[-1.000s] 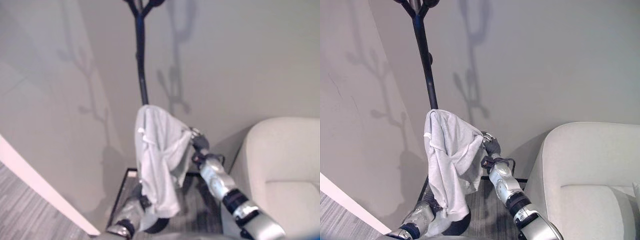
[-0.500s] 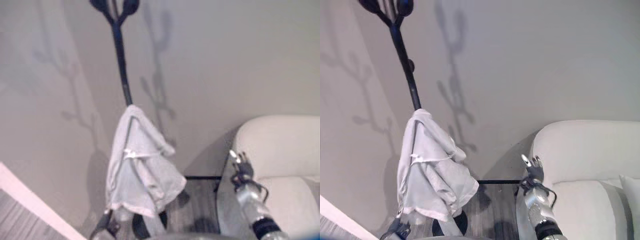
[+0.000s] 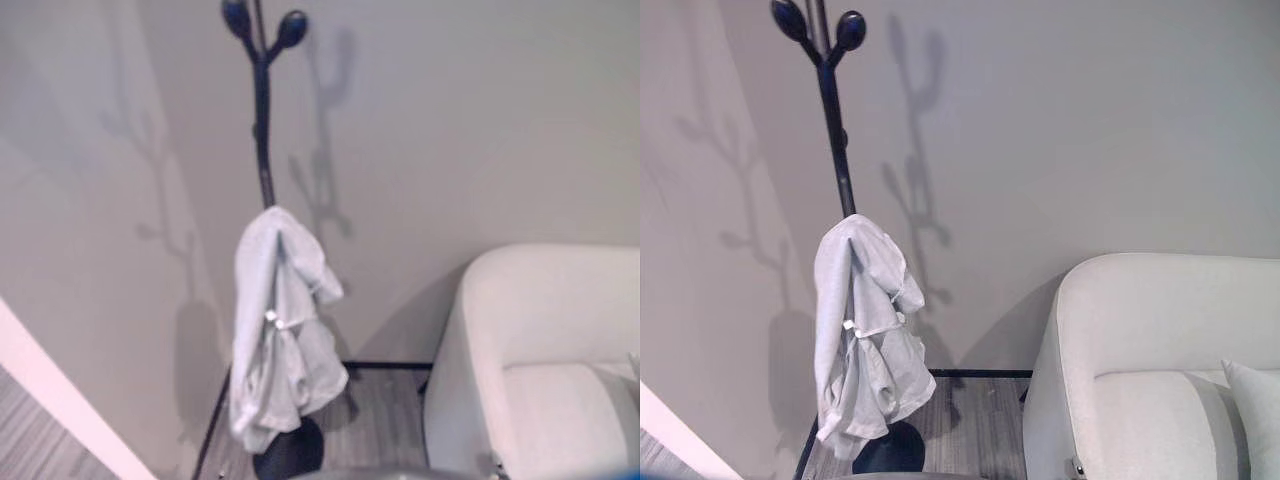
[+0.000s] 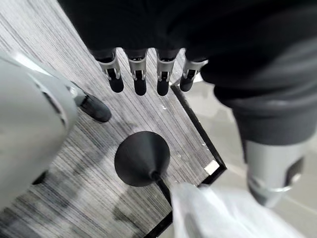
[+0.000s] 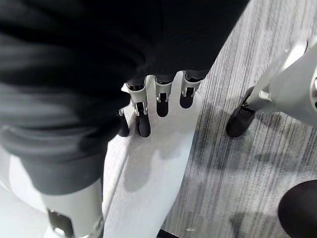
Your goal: Hang the clothes on the sofa on the clothes rack.
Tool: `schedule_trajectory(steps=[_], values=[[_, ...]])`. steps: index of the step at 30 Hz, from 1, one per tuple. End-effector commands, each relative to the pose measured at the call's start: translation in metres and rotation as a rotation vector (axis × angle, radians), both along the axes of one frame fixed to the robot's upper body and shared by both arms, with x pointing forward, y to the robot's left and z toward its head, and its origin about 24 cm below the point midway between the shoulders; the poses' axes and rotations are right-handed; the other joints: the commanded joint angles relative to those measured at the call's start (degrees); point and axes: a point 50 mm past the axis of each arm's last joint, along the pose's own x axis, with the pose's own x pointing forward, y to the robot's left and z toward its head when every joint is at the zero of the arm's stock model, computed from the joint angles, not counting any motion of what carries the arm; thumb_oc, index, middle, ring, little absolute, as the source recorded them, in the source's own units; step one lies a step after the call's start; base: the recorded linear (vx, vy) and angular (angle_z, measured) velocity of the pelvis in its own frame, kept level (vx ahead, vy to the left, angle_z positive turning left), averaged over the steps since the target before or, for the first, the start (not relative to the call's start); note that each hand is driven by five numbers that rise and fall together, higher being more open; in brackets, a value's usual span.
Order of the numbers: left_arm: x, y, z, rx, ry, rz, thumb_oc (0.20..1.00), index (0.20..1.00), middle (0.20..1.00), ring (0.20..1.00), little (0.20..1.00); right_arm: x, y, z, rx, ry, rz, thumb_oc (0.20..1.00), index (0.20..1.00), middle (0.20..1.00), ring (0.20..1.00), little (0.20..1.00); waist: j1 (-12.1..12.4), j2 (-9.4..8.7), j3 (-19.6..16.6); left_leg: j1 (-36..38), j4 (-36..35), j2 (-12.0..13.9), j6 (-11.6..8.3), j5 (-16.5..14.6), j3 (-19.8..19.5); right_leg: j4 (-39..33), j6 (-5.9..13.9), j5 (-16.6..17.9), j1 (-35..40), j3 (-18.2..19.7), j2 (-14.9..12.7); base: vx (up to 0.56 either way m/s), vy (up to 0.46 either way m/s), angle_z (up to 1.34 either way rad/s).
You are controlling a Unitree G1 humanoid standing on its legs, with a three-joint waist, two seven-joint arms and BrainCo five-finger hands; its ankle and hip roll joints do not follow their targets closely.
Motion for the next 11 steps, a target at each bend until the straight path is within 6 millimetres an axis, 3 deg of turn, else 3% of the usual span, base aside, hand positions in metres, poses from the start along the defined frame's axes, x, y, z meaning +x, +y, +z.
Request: schedule_trajectory(steps=[1, 11], values=[[0.0334, -0.0213, -0.0012, -0.052, -0.078, -0.02, 1.0, 1.0, 1.0, 1.0, 1.0, 0.0281, 0.0093, 0.0026, 0.043, -0.022, 0.108, 1.0, 1.0, 1.0, 1.0, 1.0, 1.0, 3.93, 6.8, 6.0, 2.1, 3.3, -3.25, -4.8, 2.0, 0.7, 2.23, -4.0, 3.5, -0.4, -2.0, -0.02, -0.004, 0.16], [0.0279, -0.0247, -0.0024, -0.076, -0.07, -0.025, 1.0, 1.0, 1.0, 1.0, 1.0, 0.0267, 0.0077, 0.0024, 0.029, -0.021, 0.169, 1.0, 1.0, 1.0, 1.0, 1.0, 0.6, 3.98, 6.6, 6.2, 1.9, 3.4, -3.31, -4.6, 2.0, 0.6, 2.14, -3.8, 3.6, -0.3, -1.9, 0.0, 0.0, 0.02]])
